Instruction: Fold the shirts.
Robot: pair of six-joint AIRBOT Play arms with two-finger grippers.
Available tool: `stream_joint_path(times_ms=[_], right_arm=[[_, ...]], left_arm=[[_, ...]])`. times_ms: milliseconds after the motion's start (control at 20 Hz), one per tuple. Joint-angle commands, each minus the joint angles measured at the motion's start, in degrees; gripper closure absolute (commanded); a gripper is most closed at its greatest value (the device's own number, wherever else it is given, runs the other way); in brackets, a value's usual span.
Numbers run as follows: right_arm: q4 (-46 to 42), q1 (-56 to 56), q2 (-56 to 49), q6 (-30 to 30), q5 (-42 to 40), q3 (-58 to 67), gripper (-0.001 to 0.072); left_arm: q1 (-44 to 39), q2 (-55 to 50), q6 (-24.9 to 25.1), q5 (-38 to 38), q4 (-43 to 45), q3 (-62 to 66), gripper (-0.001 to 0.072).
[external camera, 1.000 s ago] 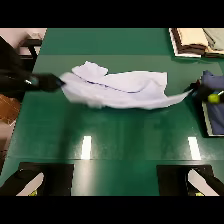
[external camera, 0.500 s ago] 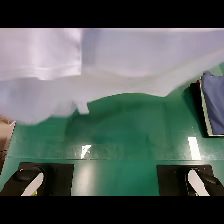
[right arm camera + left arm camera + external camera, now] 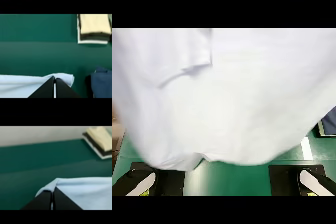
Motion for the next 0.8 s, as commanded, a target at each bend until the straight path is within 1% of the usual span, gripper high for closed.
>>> stream_joint_path(times_ms=[0, 100, 150, 250, 300, 450, 550, 600, 650, 750], right_arm=[[-4.0, 4.0, -8.7, 0.4, 1.8, -10.6, 0.0700], [-5.1, 6.4, -15.8, 0.3, 1.4, -14.5, 0.0700], [-5.2, 7.5, -19.4, -0.8, 0.6, -15.3, 0.0700], [-5.2, 9.0, -26.5, -1.8, -2.3, -14.9, 0.0700], [-5.1, 9.1, -29.9, -1.8, -3.9, -13.4, 0.0700], [-4.7, 9.1, -38.1, -1.8, -6.9, -5.1, 0.0700], [-4.7, 9.1, -40.9, -1.8, -7.3, -0.2, 0.0700], [-4.7, 9.1, -41.4, -1.8, -6.8, 1.4, 0.0700], [-4.7, 9.1, -41.4, -1.9, -5.6, 2.5, 0.0700], [-5.2, 9.1, -39.7, -2.8, -3.7, 0.7, 0.0700]], left_arm=[[0.1, -11.1, -0.7, -4.5, -2.5, -9.2, 0.0686], [0.1, -18.3, -0.6, -4.1, -2.8, -13.0, 0.0686], [0.1, -21.8, -0.6, -3.5, -2.8, -13.9, 0.0686], [0.1, -28.3, 0.2, -0.5, -2.9, -14.0, 0.0686], [0.1, -30.8, 1.3, 2.6, -3.0, -14.0, 0.0686], [0.3, -34.4, 1.3, 12.6, -3.0, -14.0, 0.0686], [0.9, -34.7, 1.3, 16.1, -3.1, -13.8, 0.0686], [1.5, -34.7, 1.3, 15.5, -3.2, -13.3, 0.0686], [2.1, -34.7, 1.3, 13.3, -3.1, -12.3, 0.0686], [3.3, -34.5, 1.4, 5.0, -3.1, -10.7, 0.0686]])
